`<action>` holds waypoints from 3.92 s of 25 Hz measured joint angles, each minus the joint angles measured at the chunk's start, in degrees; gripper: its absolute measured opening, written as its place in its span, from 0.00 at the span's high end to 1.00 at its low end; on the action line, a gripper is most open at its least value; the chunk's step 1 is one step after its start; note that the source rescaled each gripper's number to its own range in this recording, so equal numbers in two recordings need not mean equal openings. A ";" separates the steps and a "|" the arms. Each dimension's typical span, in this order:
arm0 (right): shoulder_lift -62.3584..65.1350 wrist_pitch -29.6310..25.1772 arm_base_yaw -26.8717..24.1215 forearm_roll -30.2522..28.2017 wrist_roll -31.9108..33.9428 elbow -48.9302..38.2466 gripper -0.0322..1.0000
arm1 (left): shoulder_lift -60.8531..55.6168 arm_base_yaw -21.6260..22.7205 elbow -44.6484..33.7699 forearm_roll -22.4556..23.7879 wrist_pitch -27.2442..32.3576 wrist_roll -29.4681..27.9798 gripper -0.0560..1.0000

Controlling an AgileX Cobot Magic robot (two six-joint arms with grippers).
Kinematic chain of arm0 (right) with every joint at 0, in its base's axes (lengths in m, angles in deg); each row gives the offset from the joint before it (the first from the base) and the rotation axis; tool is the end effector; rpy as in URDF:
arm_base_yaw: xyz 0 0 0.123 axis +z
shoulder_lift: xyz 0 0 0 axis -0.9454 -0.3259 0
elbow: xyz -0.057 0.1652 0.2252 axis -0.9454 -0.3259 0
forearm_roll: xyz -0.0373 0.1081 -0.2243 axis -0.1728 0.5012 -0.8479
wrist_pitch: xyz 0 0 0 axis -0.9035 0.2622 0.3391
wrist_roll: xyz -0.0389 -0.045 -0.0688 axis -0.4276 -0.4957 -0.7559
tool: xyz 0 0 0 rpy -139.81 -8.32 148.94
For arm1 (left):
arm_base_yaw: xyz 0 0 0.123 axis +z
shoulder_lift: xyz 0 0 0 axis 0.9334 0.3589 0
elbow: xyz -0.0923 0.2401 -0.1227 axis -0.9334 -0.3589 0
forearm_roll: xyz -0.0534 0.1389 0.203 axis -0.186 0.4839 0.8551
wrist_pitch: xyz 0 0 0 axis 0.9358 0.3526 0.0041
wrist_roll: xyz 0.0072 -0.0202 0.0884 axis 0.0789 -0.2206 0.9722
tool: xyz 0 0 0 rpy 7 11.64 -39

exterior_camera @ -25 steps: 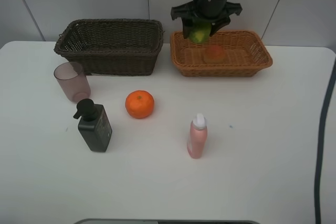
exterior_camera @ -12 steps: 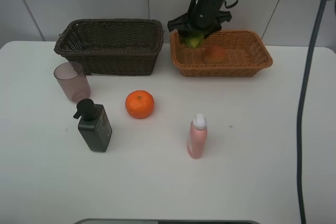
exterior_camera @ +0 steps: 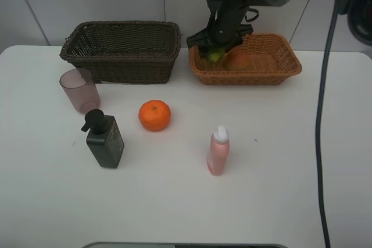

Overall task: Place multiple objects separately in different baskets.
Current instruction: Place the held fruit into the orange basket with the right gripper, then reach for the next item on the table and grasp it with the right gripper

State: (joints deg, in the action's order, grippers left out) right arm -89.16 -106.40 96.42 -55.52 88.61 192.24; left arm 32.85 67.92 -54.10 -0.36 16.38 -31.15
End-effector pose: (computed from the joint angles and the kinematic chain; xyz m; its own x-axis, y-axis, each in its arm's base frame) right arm 0.4669 0.2029 0.1615 -0.8272 -0.2873 -0.4830 -0.2621 0.9575 -0.1208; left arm -0.0068 -0.0010 0.2776 -0.4528 -0.0254 -0.8913 0.0142 0.9993 -0.0357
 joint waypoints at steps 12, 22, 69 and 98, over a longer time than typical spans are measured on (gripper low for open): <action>-0.01 1.08 0.00 -0.12 0.00 0.00 0.11 | 0.00 0.00 0.00 0.00 0.00 0.00 0.00; 2.22 -4.47 0.00 0.60 0.00 0.00 0.09 | 0.00 0.00 0.00 0.00 0.00 0.00 0.00; 35.68 -10.24 17.98 11.97 10.59 -46.56 0.09 | 0.00 0.00 0.00 0.00 0.00 0.01 0.00; 29.19 0.13 17.98 9.55 17.04 -51.36 0.11 | 0.00 0.00 0.00 0.00 0.00 0.07 0.00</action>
State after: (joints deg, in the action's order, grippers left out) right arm -59.97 -106.27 114.40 -45.97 105.65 140.88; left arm 32.85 67.92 -54.10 -0.36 16.38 -31.09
